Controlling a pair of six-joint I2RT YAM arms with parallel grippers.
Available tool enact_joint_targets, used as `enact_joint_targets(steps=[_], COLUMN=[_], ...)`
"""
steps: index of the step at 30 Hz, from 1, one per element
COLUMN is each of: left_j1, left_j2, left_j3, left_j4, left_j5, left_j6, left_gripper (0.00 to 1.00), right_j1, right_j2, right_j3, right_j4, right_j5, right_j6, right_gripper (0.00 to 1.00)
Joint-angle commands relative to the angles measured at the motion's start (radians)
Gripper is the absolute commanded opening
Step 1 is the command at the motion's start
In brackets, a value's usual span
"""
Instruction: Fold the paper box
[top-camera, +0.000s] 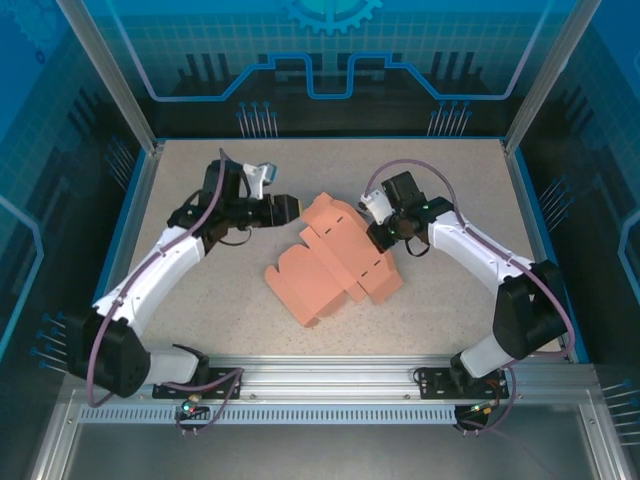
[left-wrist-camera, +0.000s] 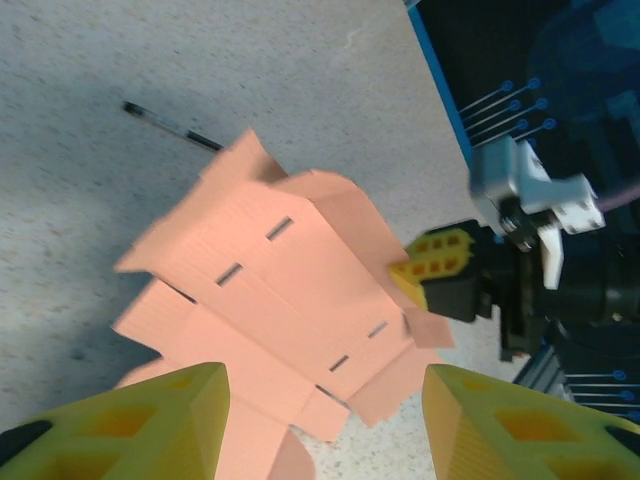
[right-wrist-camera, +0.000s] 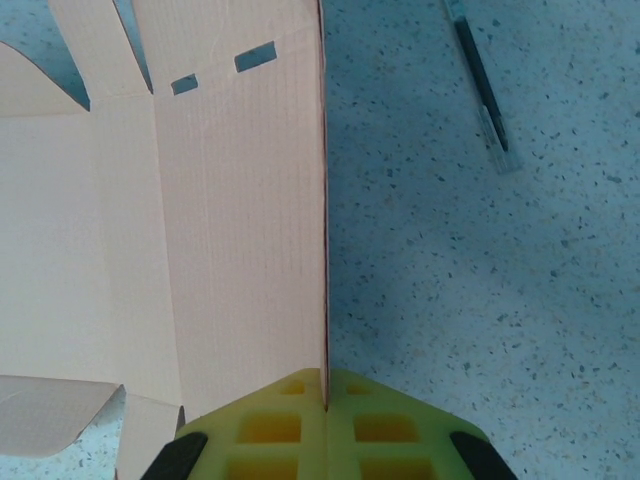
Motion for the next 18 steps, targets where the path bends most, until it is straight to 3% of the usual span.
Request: enact_joint_targets(steps=[1, 11, 18], left_j1=[-0.062, -0.249, -0.294], left_j2=[0.01, 0.255, 0.363], left_j3=[-0.098, -0.206, -0.246], left_j4=[0.143, 0.37, 0.485], left_j5=[-0.068, -0.176, -0.212], left_j6=[-0.113, -0.122, -0.119], left_gripper=[0.56, 0.54, 0.51], right_j1=[-0.022, -0.037, -0.042], right_j2=[0.021, 0.131, 0.196], right_j3=[0.048, 0.083, 0.129], right_j4=[-0.059, -0.107, -0.157], right_j5=[0.019, -0.041, -0.048], right_j6=[0.026, 0.076, 0.083], right_gripper=[0.0, 0.0, 0.0])
